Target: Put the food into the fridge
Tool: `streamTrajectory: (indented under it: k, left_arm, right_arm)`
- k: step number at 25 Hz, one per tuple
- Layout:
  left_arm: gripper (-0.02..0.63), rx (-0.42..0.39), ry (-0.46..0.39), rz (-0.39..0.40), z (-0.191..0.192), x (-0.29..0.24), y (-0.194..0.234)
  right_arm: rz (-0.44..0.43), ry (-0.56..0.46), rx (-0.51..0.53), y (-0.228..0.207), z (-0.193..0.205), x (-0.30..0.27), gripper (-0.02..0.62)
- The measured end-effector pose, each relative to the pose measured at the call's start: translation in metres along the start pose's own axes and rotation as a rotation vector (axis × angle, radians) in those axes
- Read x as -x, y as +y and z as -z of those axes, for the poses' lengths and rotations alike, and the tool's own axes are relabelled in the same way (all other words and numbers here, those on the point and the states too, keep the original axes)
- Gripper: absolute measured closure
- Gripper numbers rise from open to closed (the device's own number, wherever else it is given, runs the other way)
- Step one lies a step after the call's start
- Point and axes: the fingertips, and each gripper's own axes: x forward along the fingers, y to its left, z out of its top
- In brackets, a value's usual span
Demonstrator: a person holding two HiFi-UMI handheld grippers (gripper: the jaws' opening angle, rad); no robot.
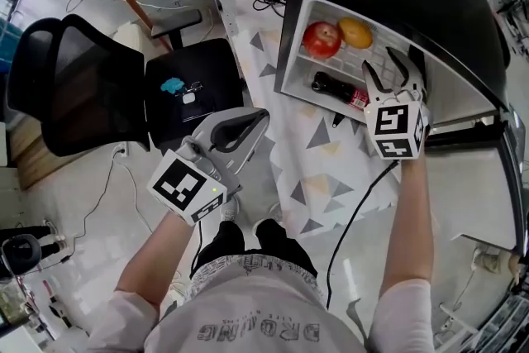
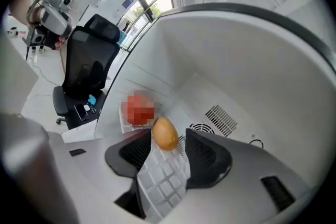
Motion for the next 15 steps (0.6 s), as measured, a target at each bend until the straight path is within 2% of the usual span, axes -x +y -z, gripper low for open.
streamTrajectory:
  k: [9,15]
  left_arm:
    - [0.598,-0.035,-0.006,0.054,-0.021,0.021,-0.012]
    - [0.598,-0.055,-0.010,0.098,-0.030,0.040,-0.019]
  right_arm:
    - [0.026,-0.103,-0.213,0.016,-0.033,0.065,0.476]
    - [0.045,-0.143,-0.281,0.031,-0.056,0.105,0.499]
